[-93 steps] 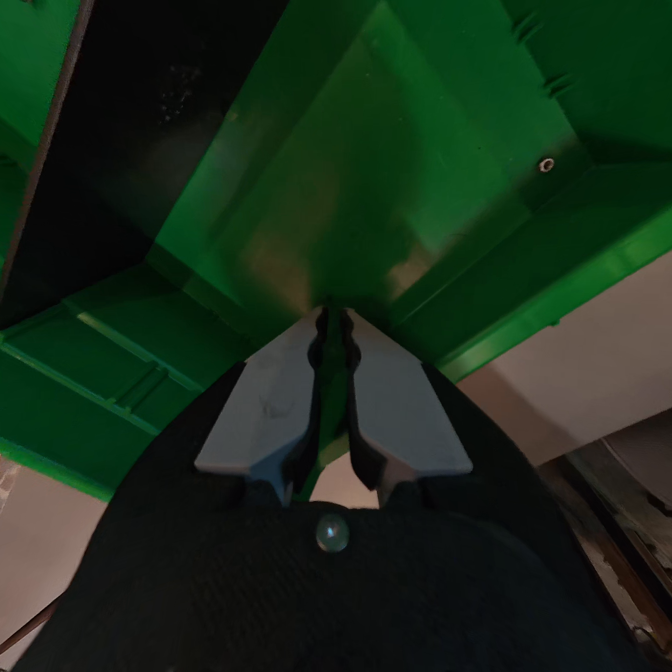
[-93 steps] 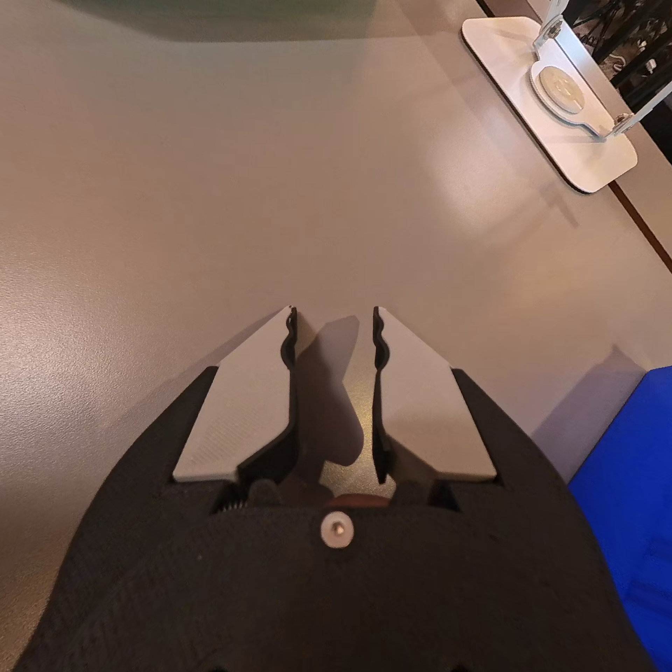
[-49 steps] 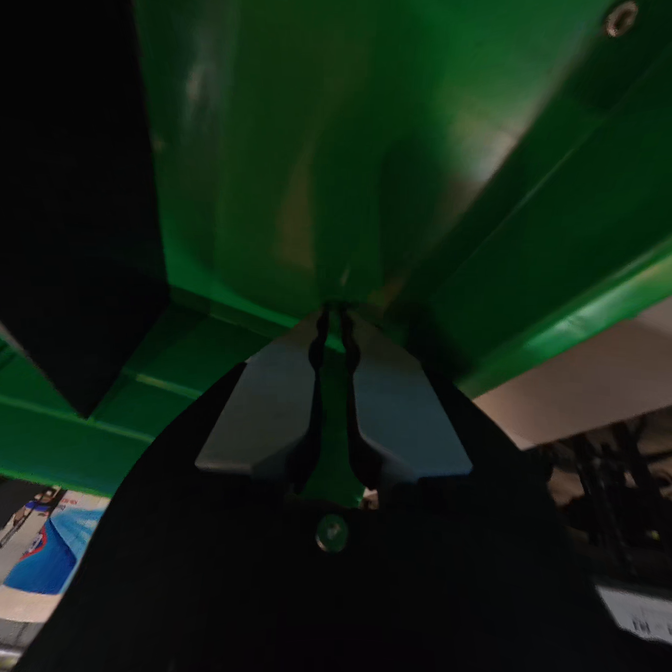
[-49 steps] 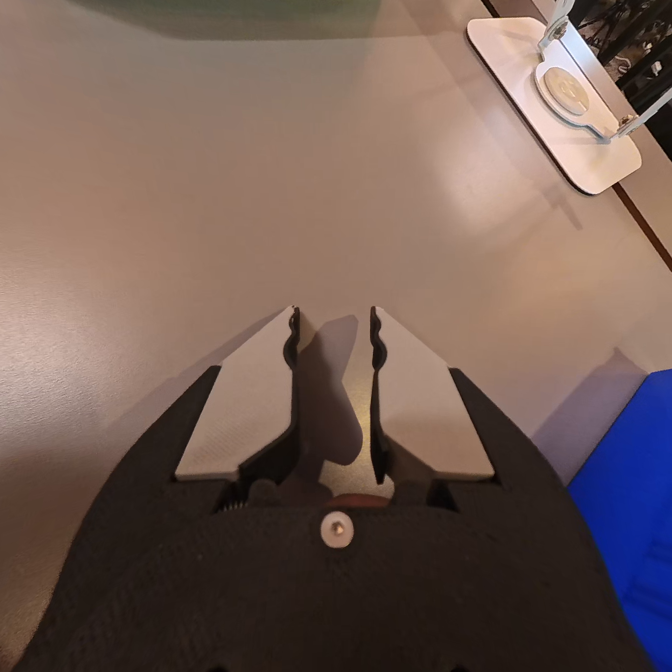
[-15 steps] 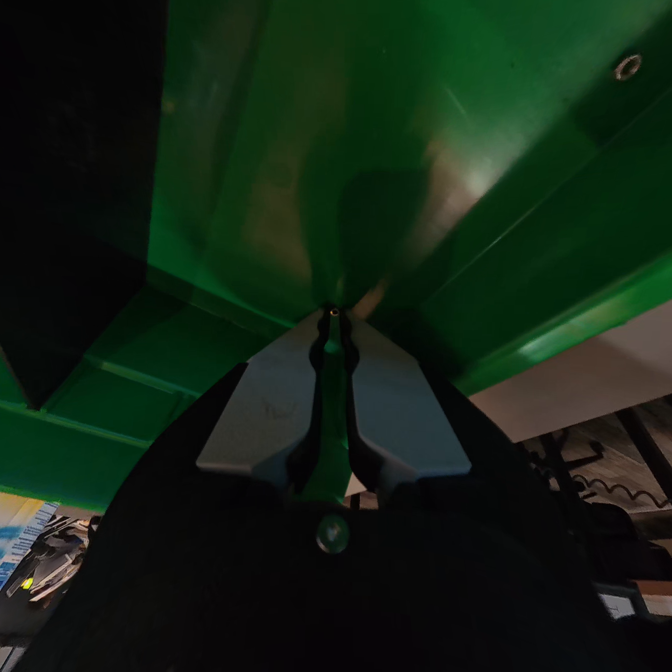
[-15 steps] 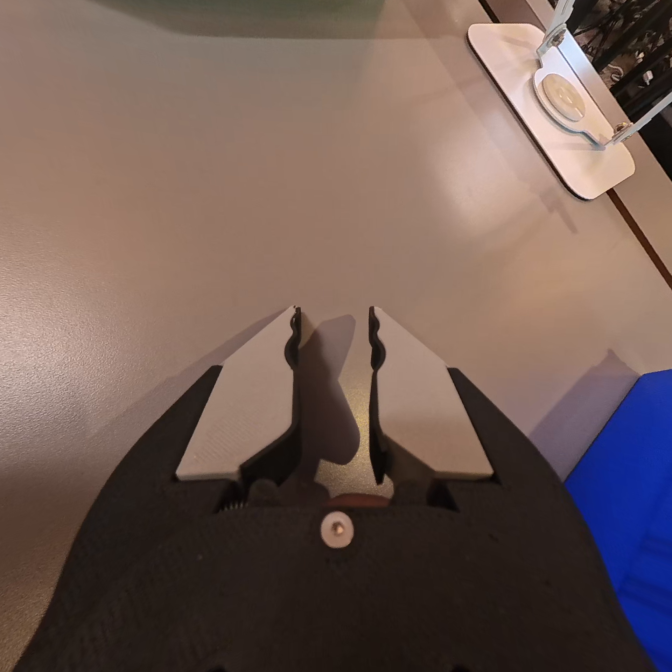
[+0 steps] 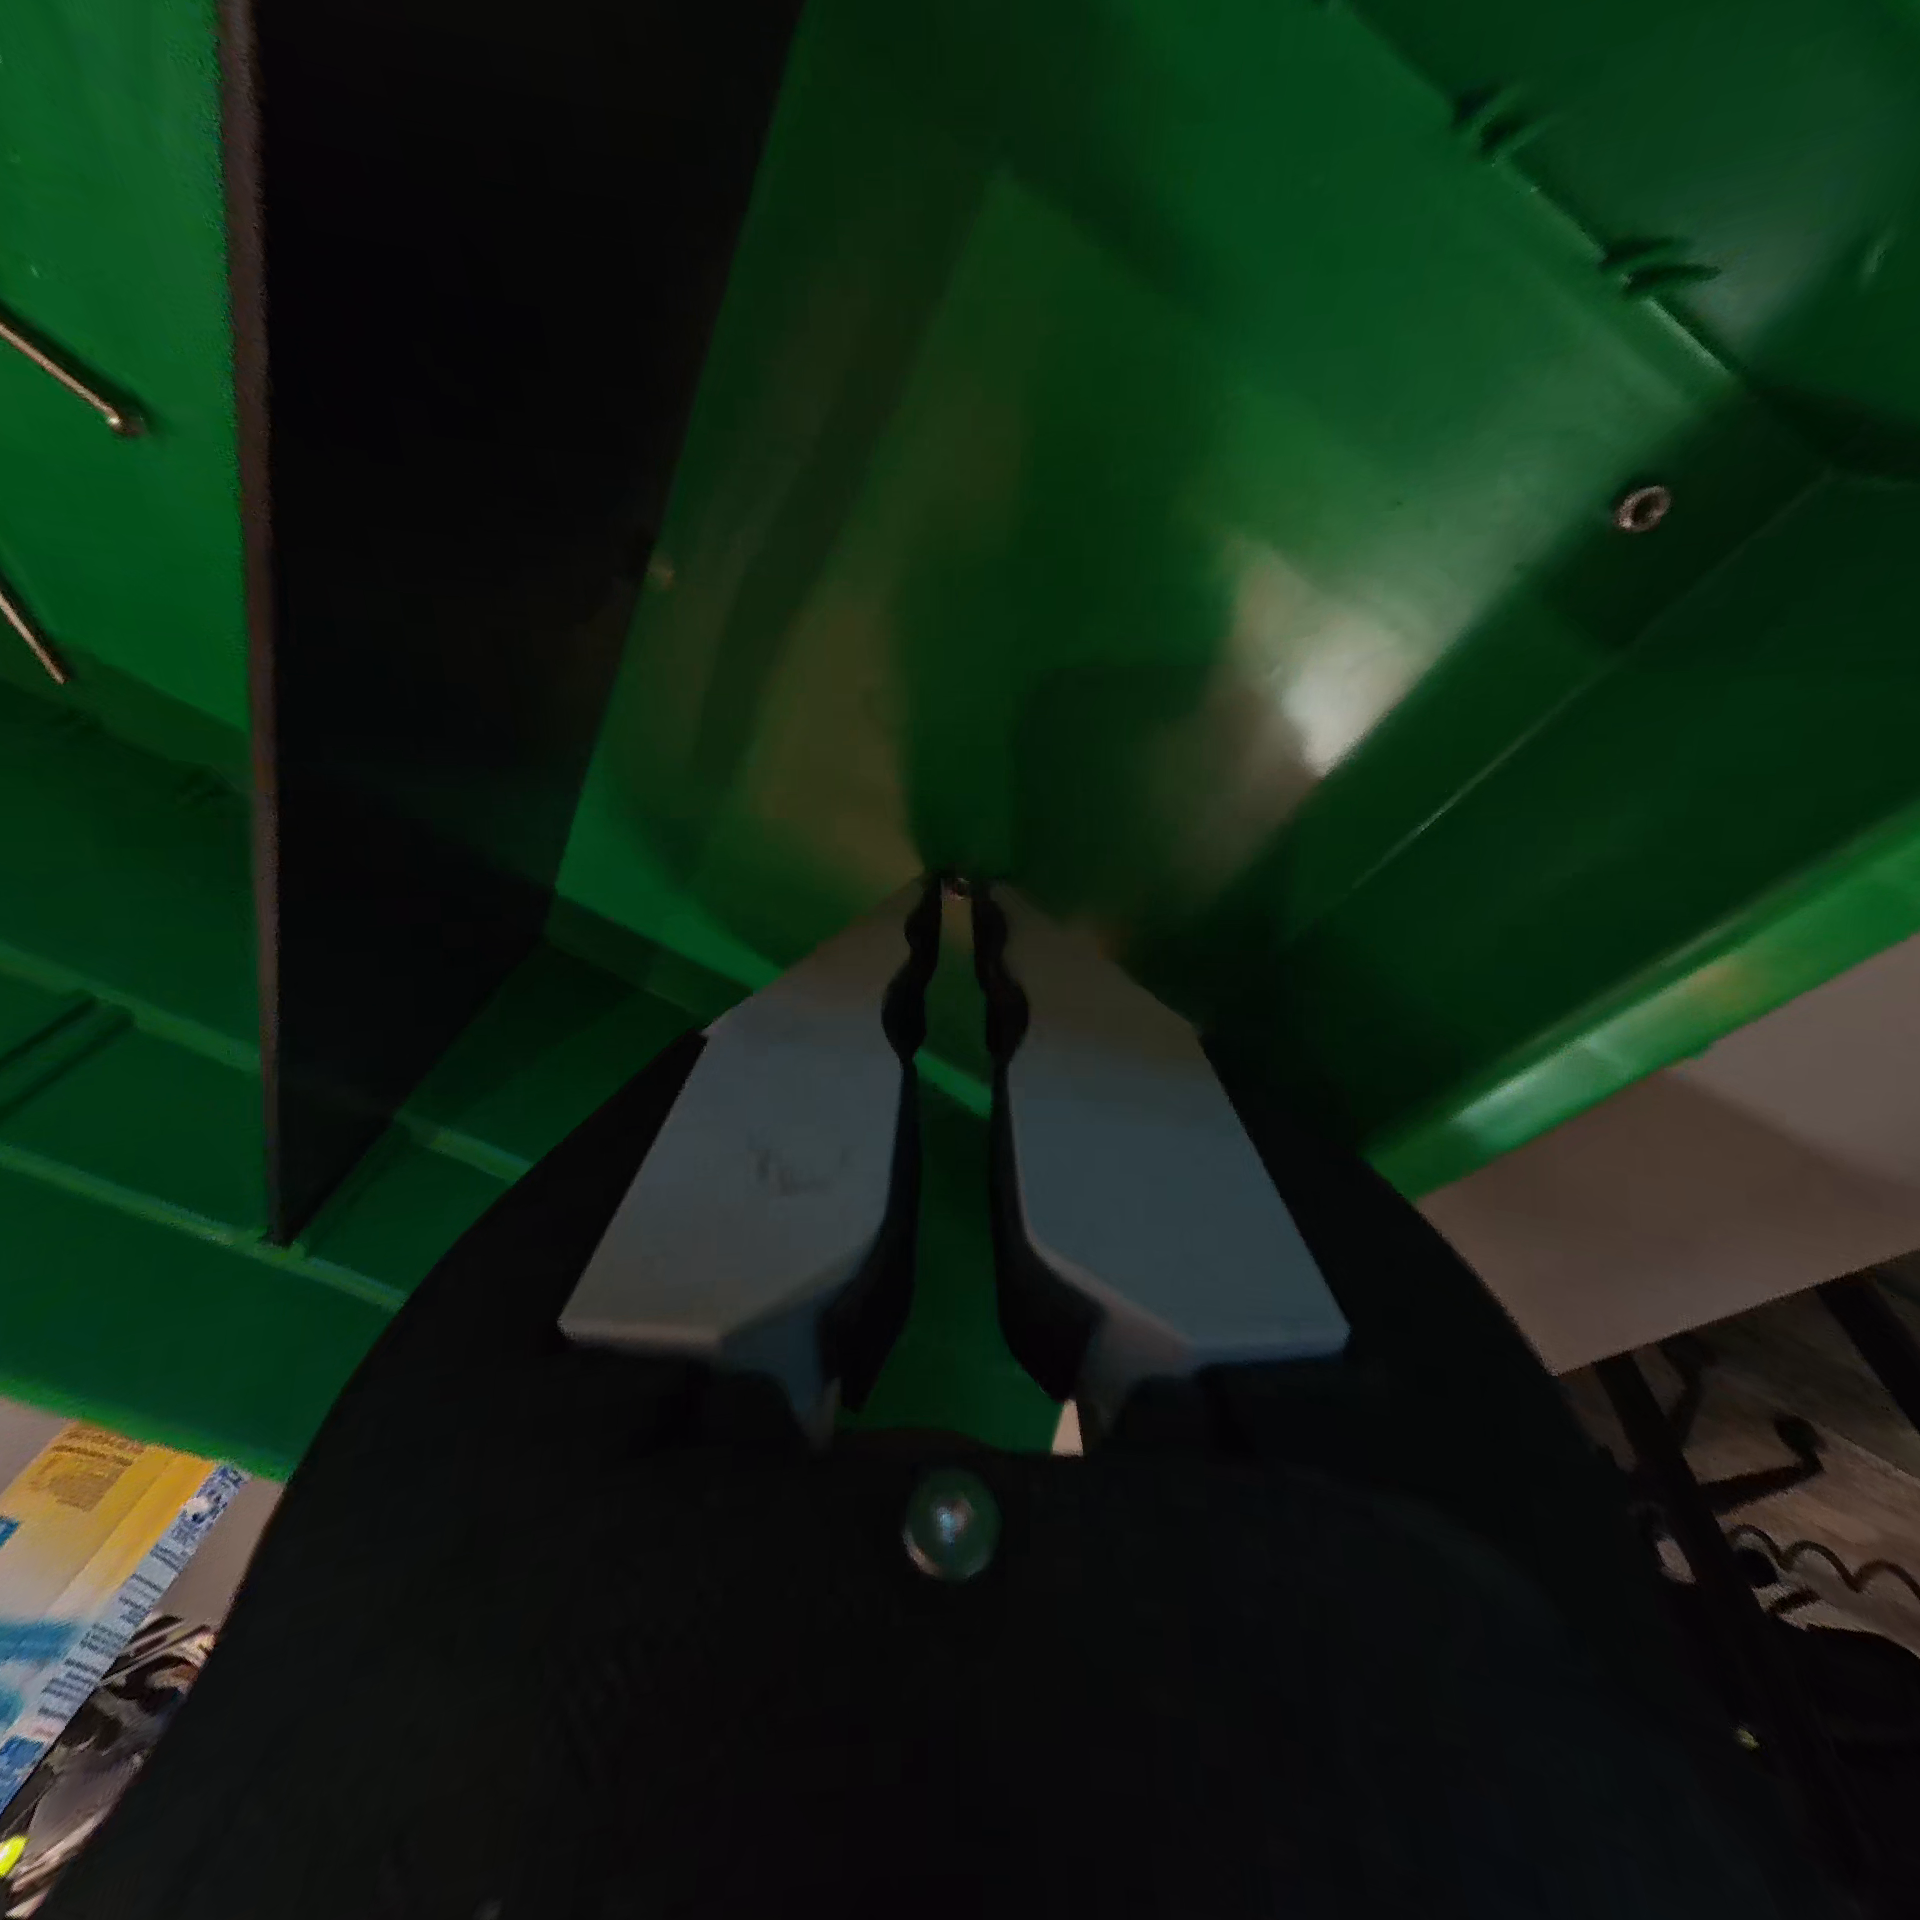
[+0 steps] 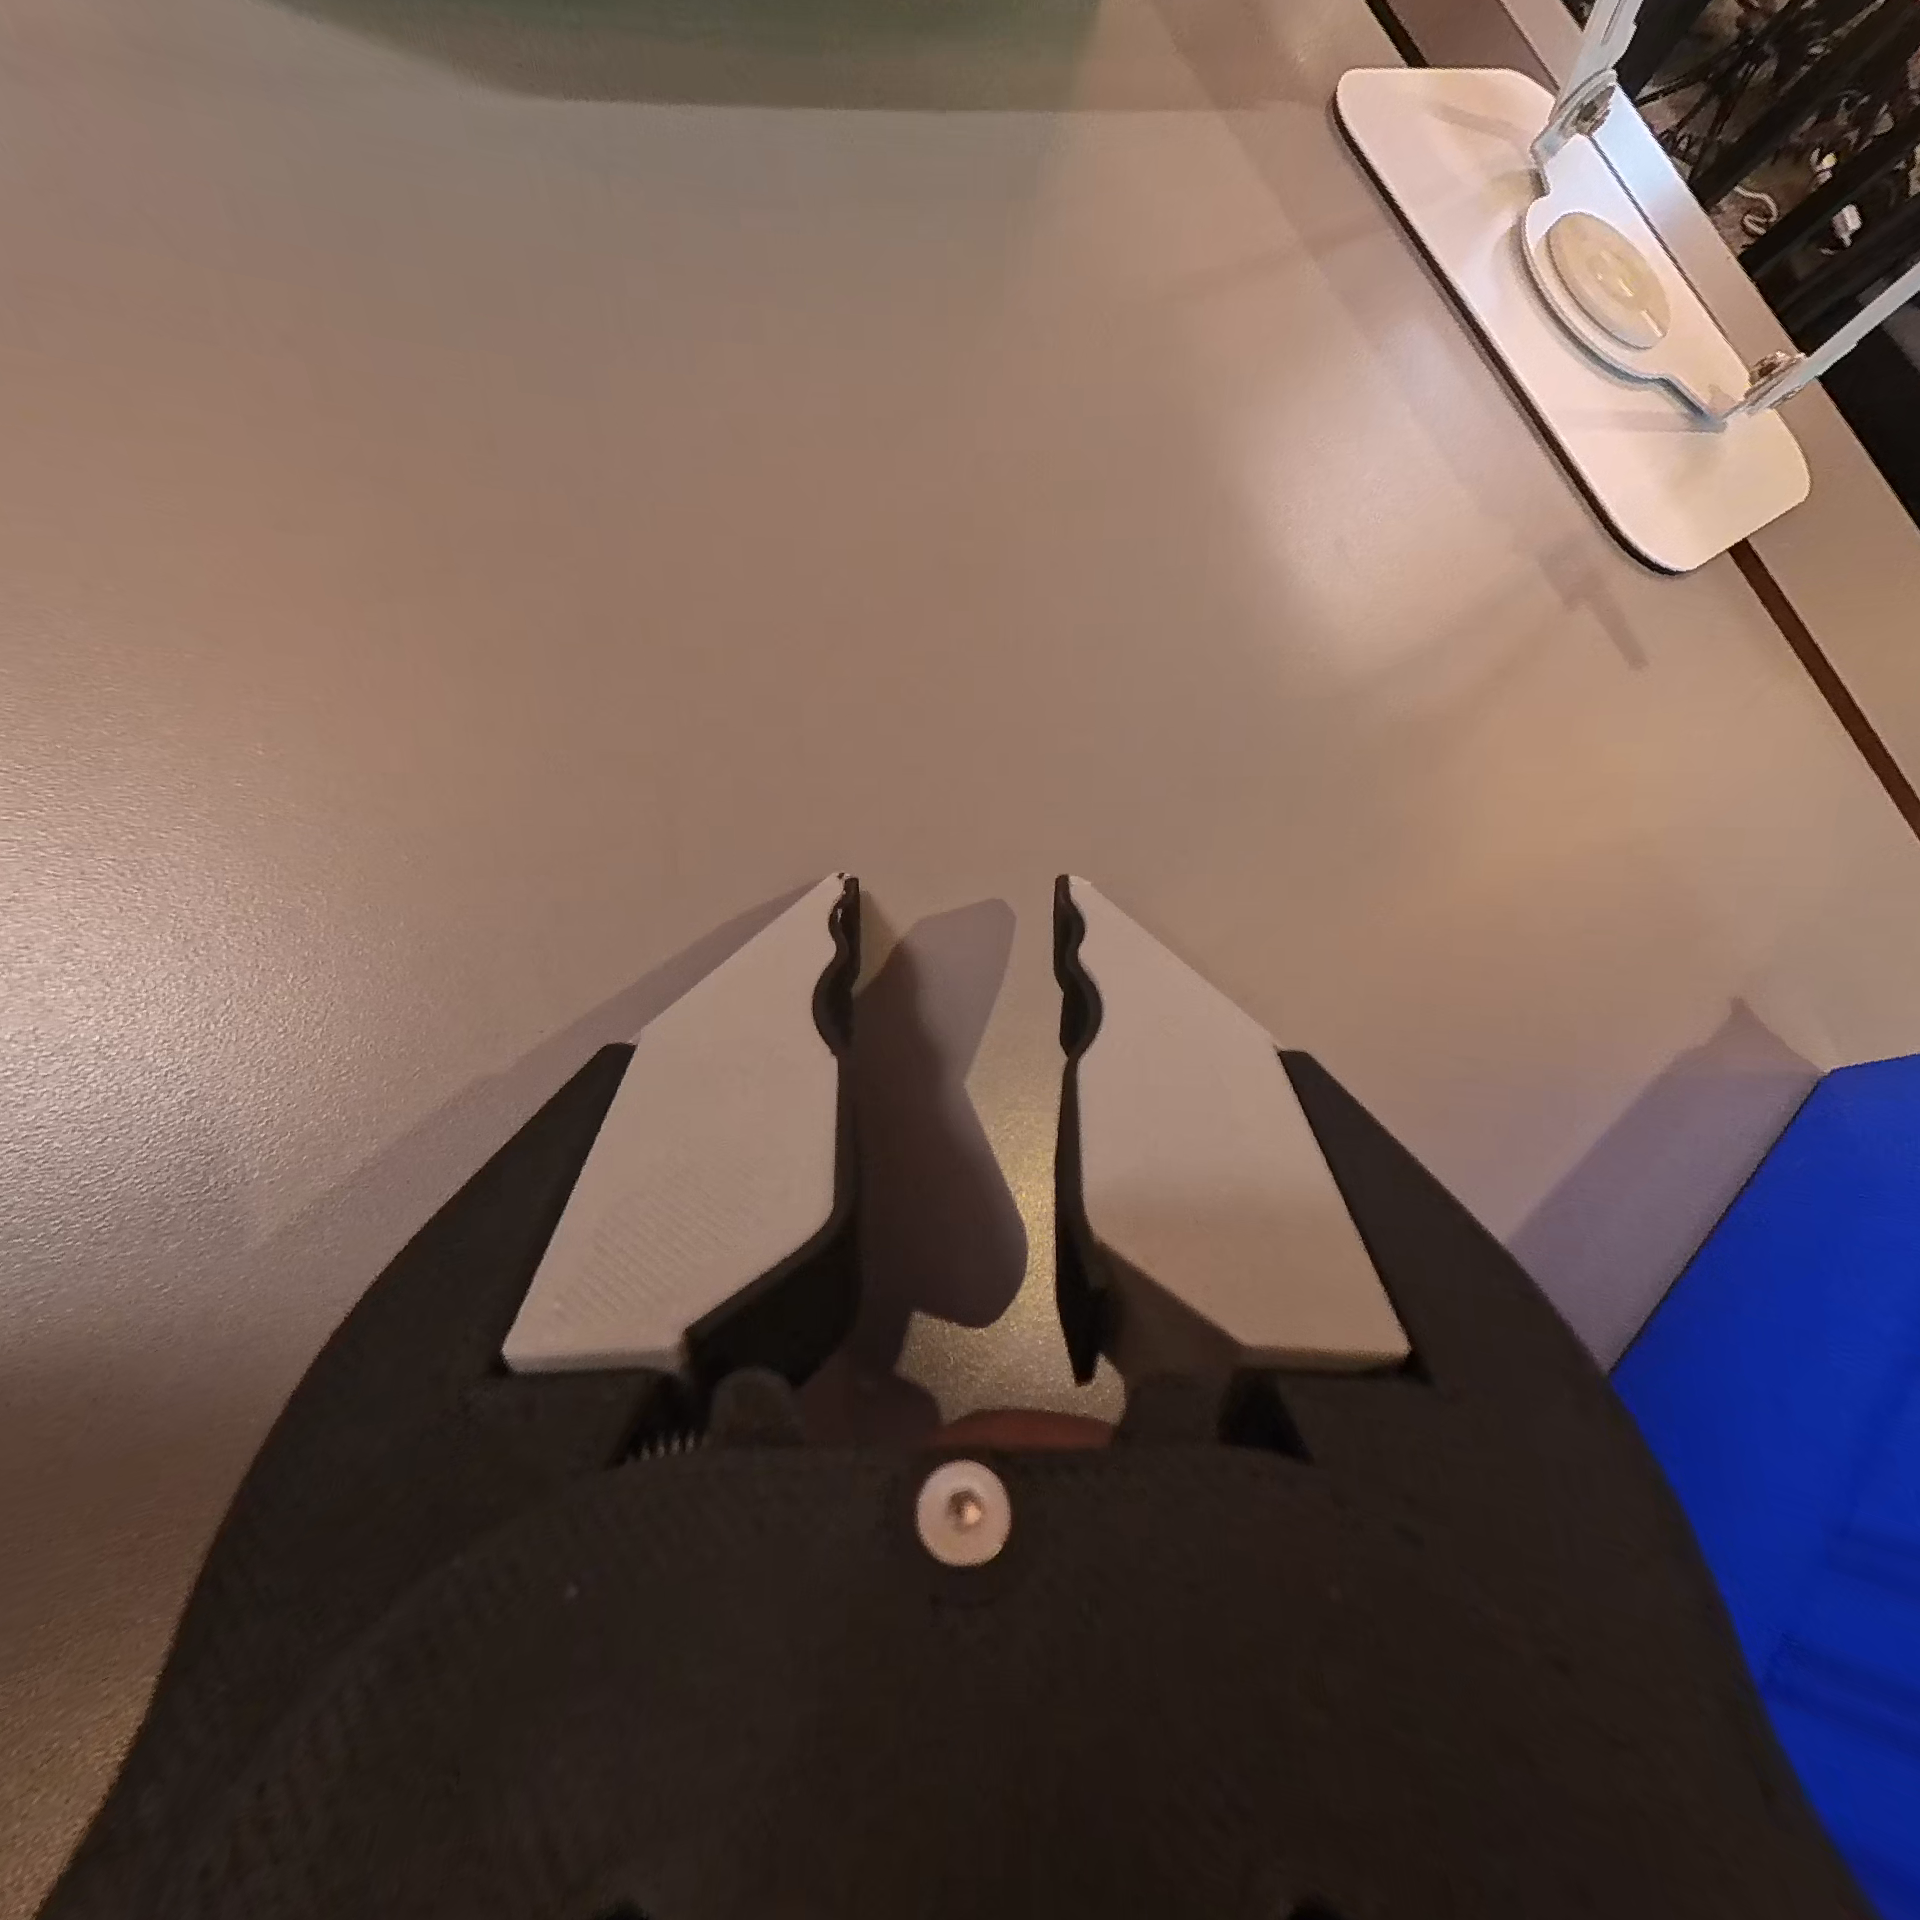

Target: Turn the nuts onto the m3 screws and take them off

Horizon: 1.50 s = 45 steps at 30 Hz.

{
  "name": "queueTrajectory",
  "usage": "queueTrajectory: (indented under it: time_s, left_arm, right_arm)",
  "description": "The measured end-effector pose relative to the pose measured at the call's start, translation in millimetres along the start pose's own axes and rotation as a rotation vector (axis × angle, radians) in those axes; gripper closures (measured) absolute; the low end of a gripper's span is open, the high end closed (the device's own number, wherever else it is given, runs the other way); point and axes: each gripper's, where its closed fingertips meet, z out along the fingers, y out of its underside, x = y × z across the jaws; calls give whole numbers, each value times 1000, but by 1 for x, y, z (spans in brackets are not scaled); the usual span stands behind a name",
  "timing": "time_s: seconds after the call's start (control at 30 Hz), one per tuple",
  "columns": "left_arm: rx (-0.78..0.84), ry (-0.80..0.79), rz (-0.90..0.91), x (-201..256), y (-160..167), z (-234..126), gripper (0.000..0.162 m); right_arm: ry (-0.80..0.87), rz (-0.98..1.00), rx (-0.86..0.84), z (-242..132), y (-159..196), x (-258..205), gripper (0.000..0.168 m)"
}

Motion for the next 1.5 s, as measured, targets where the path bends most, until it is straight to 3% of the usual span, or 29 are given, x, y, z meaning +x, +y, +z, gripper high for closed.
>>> queueTrajectory:
  time_s: [0.23, 0.6, 1.5]
  left_arm:
    - [55, 10, -13, -1, 2, -12, 152]
    - [45, 46, -27, 0, 3, 2, 149]
    - [45, 24, -42, -1, -3, 2, 159]
  right_arm:
    - [-2, 0, 1, 0, 0, 0, 134]
    - [-1, 2, 2, 0, 0, 0, 134]
    - [3, -10, 0, 0, 0, -1, 136]
